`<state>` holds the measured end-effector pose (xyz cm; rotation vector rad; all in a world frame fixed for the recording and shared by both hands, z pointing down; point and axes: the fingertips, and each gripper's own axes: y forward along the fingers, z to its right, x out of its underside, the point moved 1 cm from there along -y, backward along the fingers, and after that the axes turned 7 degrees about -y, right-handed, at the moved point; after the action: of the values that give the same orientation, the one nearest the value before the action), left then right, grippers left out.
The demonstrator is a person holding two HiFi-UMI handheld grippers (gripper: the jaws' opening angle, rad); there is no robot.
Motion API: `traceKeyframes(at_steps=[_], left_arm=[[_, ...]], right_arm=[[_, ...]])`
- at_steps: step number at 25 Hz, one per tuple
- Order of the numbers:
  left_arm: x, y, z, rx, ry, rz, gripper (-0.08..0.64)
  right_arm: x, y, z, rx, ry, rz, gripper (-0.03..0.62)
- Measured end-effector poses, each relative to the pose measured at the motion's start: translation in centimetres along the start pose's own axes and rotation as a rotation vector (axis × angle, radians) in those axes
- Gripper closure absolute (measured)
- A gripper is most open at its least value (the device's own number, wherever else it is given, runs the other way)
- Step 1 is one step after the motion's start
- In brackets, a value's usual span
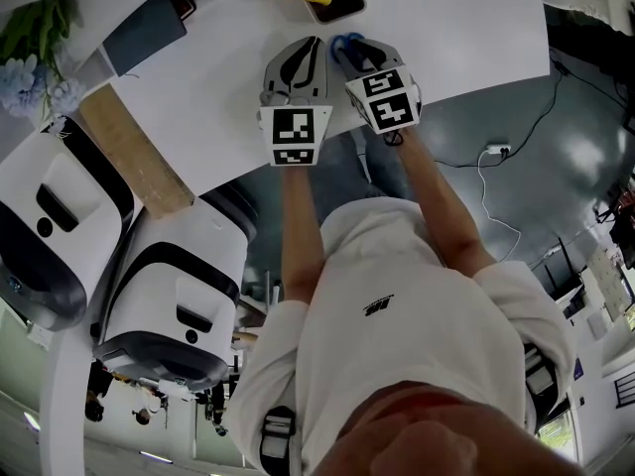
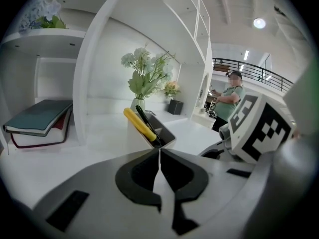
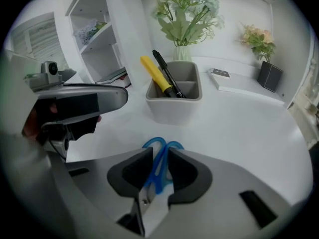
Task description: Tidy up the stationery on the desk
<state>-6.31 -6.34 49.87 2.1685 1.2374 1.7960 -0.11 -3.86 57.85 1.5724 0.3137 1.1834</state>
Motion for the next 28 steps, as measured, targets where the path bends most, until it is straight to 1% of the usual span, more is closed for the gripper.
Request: traceKeyframes(at_steps=[2,7,18,28], left_arm=[[-0.1,-0.1,-0.1,0.005,0.000,0.001,0.560],[-0.5,-0.5,-0.3,0.016,0.000,0.011,0.560],[-3.0,-1.8,-0.1,0.018,0.015,0.050,0.560],[-4.9,-2.8,0.9,0.030,0.032,0.080,0.560]], right_arm=[[0.0,0.1,0.1,-0.003,-0.007,-0.008,0.520],[-0.2,-0.4,0.2,-0.008,0.004,-0.002,0.526],[-4.2,-5.0,0.3,0.016,-0.029,0.132,0.529],[-6.8,-8.4,0.3,0.023,-0.048,0.215,0.531]])
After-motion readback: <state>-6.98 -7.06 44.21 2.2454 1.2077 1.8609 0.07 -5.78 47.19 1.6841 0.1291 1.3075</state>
